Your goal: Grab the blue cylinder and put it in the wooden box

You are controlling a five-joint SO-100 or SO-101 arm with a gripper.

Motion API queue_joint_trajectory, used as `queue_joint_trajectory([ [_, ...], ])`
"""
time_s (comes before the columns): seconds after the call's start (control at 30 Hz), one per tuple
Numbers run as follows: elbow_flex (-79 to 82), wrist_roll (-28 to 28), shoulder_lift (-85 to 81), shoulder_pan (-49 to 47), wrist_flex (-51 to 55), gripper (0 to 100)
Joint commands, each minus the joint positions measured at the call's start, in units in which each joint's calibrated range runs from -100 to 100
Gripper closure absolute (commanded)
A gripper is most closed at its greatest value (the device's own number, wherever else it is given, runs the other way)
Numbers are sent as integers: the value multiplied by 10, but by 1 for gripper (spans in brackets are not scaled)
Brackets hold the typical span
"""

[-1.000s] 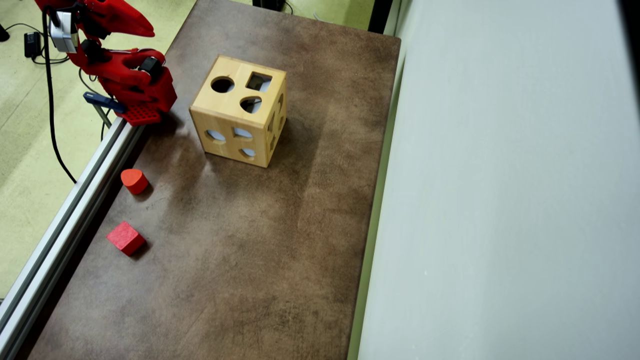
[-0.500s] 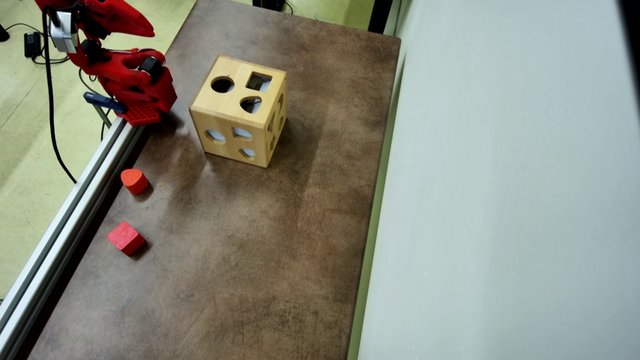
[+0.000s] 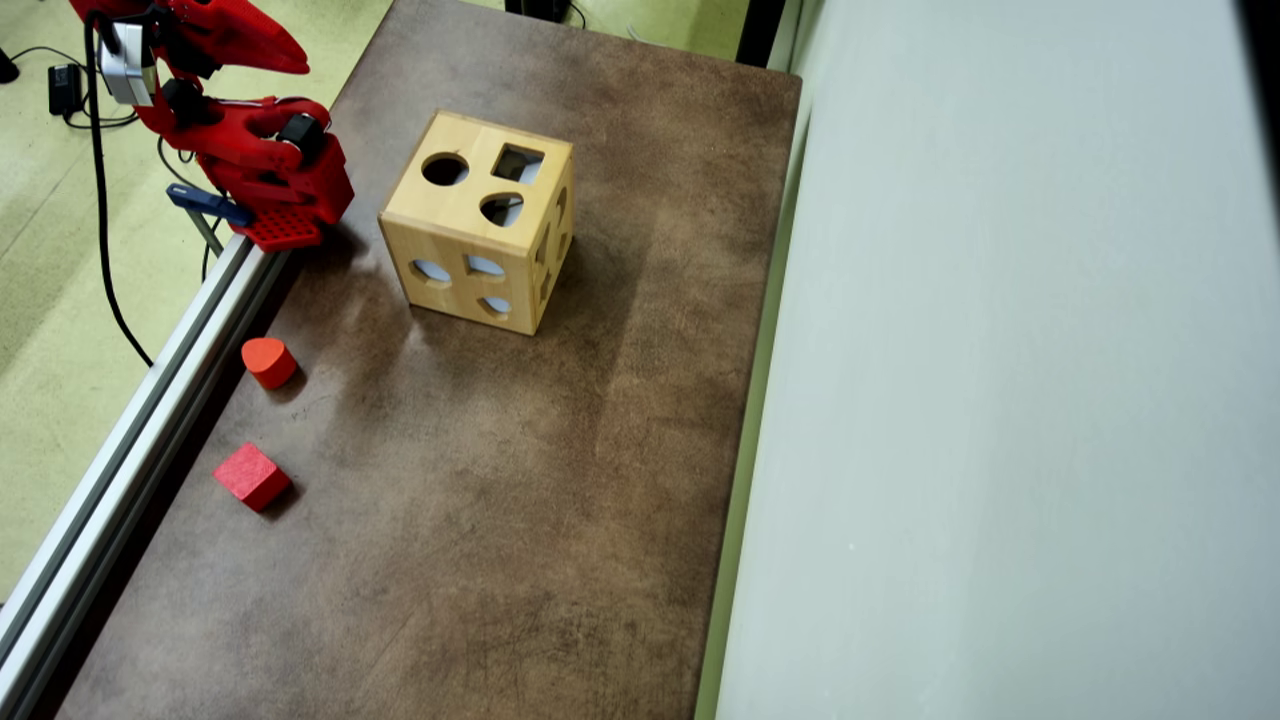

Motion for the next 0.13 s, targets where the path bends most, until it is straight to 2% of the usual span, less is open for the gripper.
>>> queue_joint_trajectory([
  [0.0,2,3,3,0,-3,96],
  [0.1,2,3,3,0,-3,96],
])
